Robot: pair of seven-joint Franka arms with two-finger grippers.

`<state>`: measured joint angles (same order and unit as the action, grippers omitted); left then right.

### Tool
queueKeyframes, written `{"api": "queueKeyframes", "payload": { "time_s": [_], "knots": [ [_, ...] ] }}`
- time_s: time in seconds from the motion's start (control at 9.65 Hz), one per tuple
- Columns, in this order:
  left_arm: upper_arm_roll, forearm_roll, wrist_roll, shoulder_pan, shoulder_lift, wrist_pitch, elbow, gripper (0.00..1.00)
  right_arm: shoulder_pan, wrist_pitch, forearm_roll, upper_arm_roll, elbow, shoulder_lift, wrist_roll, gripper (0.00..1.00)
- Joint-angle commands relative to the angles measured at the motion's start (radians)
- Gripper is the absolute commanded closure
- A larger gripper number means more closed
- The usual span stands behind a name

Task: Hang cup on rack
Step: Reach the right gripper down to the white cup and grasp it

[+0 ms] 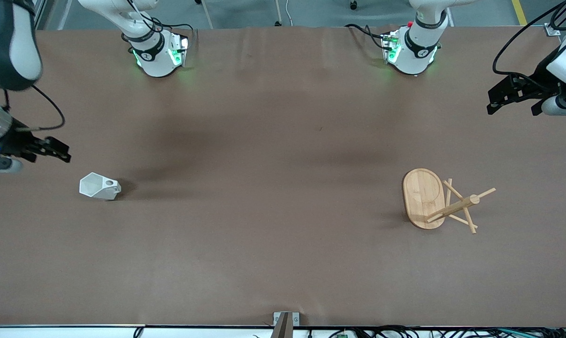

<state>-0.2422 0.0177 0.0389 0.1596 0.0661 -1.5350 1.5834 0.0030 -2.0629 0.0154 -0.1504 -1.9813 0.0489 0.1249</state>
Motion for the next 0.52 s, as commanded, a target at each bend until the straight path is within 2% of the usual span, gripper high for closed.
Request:
{"api": "queueKeyframes", "payload": {
  "time_s": [0.0, 0.21, 0.41],
  "knots": [
    [-0.005, 0.008, -0.008, 0.003, -0.020, 0.000, 0.007, 0.00, 0.003, -0.109, -0.014, -0.038, -0.030, 0.103, 0.069, 0.05],
    [-0.005, 0.010, -0.008, 0.001, -0.029, 0.000, 0.006, 0.00, -0.030, -0.198, -0.015, -0.058, -0.031, 0.186, 0.160, 0.06],
    [-0.005, 0.011, -0.008, 0.001, -0.031, -0.002, 0.006, 0.00, -0.049, -0.230, -0.034, -0.061, -0.031, 0.233, 0.220, 0.07]
  ]
}}
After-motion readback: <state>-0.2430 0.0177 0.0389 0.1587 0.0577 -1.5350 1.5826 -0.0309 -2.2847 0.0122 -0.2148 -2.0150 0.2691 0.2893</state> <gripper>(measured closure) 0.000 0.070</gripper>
